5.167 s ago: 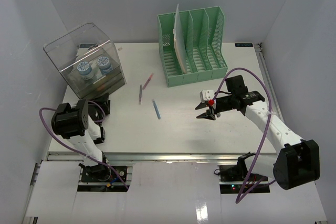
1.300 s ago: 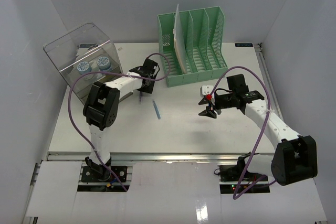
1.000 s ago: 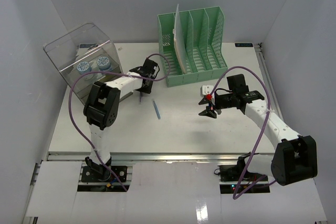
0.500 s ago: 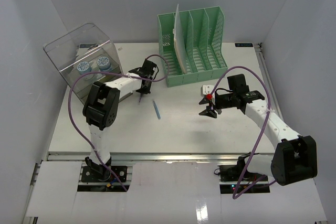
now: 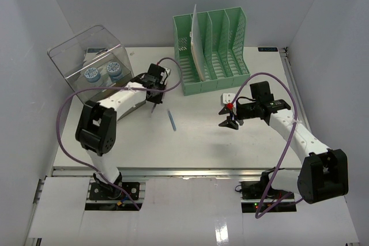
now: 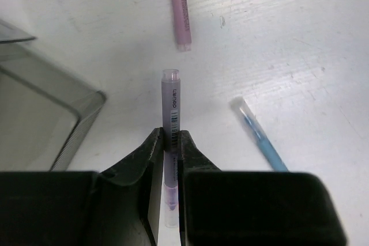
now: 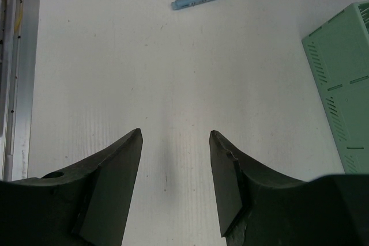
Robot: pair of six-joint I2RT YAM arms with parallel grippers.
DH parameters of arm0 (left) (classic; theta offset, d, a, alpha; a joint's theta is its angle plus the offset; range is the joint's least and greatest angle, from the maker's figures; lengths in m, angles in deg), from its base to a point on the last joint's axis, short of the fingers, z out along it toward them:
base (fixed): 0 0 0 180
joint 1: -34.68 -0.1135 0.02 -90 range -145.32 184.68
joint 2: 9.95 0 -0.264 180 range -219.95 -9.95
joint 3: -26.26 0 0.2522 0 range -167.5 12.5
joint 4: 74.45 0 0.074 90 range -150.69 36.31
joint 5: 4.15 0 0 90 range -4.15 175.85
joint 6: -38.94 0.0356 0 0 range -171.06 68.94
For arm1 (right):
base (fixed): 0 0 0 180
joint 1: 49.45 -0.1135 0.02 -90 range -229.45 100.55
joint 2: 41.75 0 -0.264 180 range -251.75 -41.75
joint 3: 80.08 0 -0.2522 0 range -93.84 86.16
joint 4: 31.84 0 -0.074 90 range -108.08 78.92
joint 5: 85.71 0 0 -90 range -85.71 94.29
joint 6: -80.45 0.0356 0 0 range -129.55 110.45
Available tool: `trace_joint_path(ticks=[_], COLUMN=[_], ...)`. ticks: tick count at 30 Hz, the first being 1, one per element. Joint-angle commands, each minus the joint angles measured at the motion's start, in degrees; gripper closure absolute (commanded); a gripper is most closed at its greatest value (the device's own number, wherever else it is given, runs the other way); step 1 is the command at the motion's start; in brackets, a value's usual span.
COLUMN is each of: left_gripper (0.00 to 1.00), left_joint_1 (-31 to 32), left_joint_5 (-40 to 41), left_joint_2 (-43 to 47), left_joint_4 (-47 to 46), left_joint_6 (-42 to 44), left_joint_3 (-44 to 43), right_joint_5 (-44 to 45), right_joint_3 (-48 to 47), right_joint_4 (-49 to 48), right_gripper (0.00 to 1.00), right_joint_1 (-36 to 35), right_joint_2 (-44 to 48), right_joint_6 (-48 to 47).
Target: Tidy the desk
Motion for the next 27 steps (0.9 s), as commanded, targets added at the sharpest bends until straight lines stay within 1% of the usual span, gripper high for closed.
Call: trace_joint_path(ticks=[1, 2, 4, 8, 10, 13, 15, 19, 20, 21, 22, 23, 24, 26, 27], left_gripper=[0.98, 0.98, 1.00, 1.00, 1.00, 1.00, 1.00, 1.00, 0.98, 0.92, 0.84, 0.75, 0.61, 0.40, 0.33], left_joint_1=[-0.02, -0.23, -1.21, -5.06, -7.86, -10.60, -12.16, -13.59, -13.82, -13.93, -13.93, -13.93, -13.93, -13.93, -13.93], left_joint_5=[4.86, 7.98, 11.18, 12.32, 13.64, 12.92, 13.94, 15.35, 15.51, 15.64, 15.73, 15.77, 15.77, 15.90, 15.66], left_joint_2=[11.40, 12.05, 13.24, 13.15, 11.31, 9.44, 8.51, 7.52, 7.36, 7.23, 7.10, 7.07, 7.18, 7.96, 8.45], left_joint_4=[0.77, 0.77, 0.64, -1.30, -2.21, -3.00, -4.32, -7.71, -8.21, -8.63, -8.98, -9.33, -9.68, -10.36, -10.65], left_joint_6=[11.17, 14.24, 18.78, 25.18, 26.13, 25.45, 25.82, 26.48, 26.32, 26.11, 25.85, 25.57, 25.28, 24.68, 24.28], left_joint_3=[1.56, 2.44, 3.92, 6.41, 6.62, 5.30, 5.33, 6.50, 6.89, 7.21, 7.52, 7.90, 8.30, 9.41, 9.73], right_joint_5=[-1.12, -1.18, -1.25, -1.31, -1.36, -1.36, -1.47, -1.62, -1.62, -1.62, -1.62, -1.59, -1.54, -1.45, -1.45], right_joint_3=[0.27, 0.27, 0.25, 0.24, 0.27, 0.27, 0.25, 0.18, 0.13, 0.10, 0.10, 0.13, 0.19, 0.27, 0.27], right_joint_4=[-0.23, -0.16, -0.16, -0.16, -0.07, -0.07, 0.01, 0.11, 0.16, 0.19, 0.19, 0.19, 0.19, 0.28, 0.28], right_gripper=[0.43, 0.43, 0.43, 0.43, 0.43, 0.43, 0.43, 0.43, 0.43, 0.43, 0.43, 0.43, 0.43, 0.43, 0.43], right_joint_1=[0.19, 0.19, 0.19, 0.15, 0.19, 0.19, 0.28, 0.28, 0.28, 0.28, 0.28, 0.28, 0.28, 0.28, 0.28], right_joint_2=[-0.12, -0.19, -0.28, -0.50, -0.63, -0.74, -0.83, -0.98, -1.04, -1.07, -1.07, -1.07, -1.07, -1.07, -1.07], right_joint_6=[-0.07, -0.07, -0.15, -0.15, -0.07, -0.09, -0.09, -0.16, -0.22, -0.24, -0.24, -0.24, -0.24, -0.33, -0.33])
